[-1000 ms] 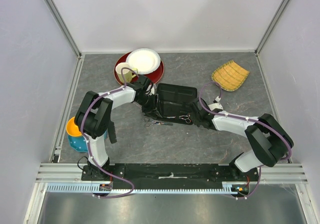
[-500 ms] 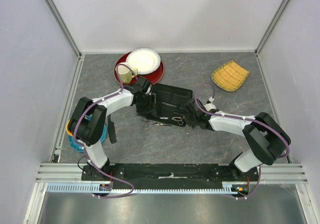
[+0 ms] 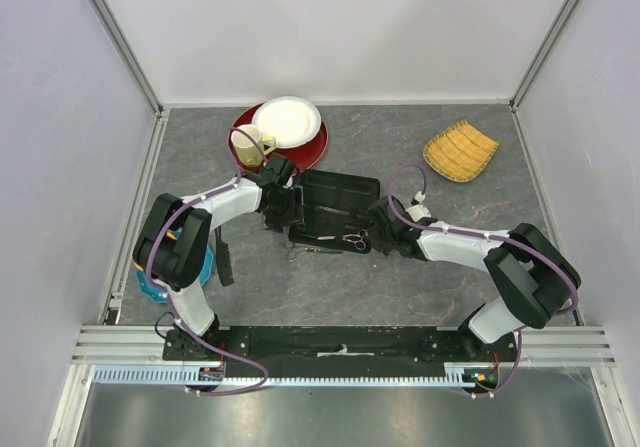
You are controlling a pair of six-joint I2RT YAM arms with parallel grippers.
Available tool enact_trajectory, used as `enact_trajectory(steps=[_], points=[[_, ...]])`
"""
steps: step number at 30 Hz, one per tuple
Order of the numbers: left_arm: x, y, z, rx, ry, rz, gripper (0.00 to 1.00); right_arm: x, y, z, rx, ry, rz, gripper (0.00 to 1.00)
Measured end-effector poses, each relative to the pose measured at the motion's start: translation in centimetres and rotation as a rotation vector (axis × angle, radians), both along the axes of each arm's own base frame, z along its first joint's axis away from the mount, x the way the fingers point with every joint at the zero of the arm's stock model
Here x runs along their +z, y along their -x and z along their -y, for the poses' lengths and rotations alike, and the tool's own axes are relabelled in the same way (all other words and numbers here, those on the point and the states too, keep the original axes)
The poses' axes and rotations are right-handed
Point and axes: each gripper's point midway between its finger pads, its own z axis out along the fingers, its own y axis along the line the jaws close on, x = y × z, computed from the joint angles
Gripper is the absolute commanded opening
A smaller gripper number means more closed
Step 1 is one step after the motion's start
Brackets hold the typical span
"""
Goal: Sort the hair-cutting tools
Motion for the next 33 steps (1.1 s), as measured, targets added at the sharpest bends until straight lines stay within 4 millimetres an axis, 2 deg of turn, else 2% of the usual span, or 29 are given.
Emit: enact_trajectory(steps=[4,12,19,21,22,25,28,33], points=[[0.1,0.1,0.6,-0.010,0.039,-0.014,0.60,0.2,-0.1,-0.2,0.020,0.006,0.004,0.07],[0.1,0.9,2.1,-0.045,0.126,-0.058,0.58,2.0,-0.9,-1.4,0.067,-0.008,0.019,0.09],[0.1,1.4,3.0,-0.067,0.176,-0.077,0.58,1.2,-0.4,-0.9,0.064,0.018,-0.012,0.11],[0.2,1.5,3.1,-0.070,0.182,-0.080,0.58,1.0,-0.4,-0.7,0.060,0.025,-0.016,0.16],[0.2,1.5,3.2,-0.073,0.187,-0.082,0.59,0.9,-0.4,-0.6,0.057,0.028,-0.017,0.26],[0.2,1.6,3.7,-0.085,0.205,-0.086,0.60,0.4,0.2,0.3,0.049,0.036,-0.031,0.45],[0.3,1.8,4.4,-0.104,0.232,-0.088,0.61,0.6,0.7,1.0,0.041,0.029,-0.027,0.57],[0.6,2.2,6.1,-0.149,0.290,-0.091,0.65,2.4,0.5,2.4,0.032,0.038,0.019,0.65]])
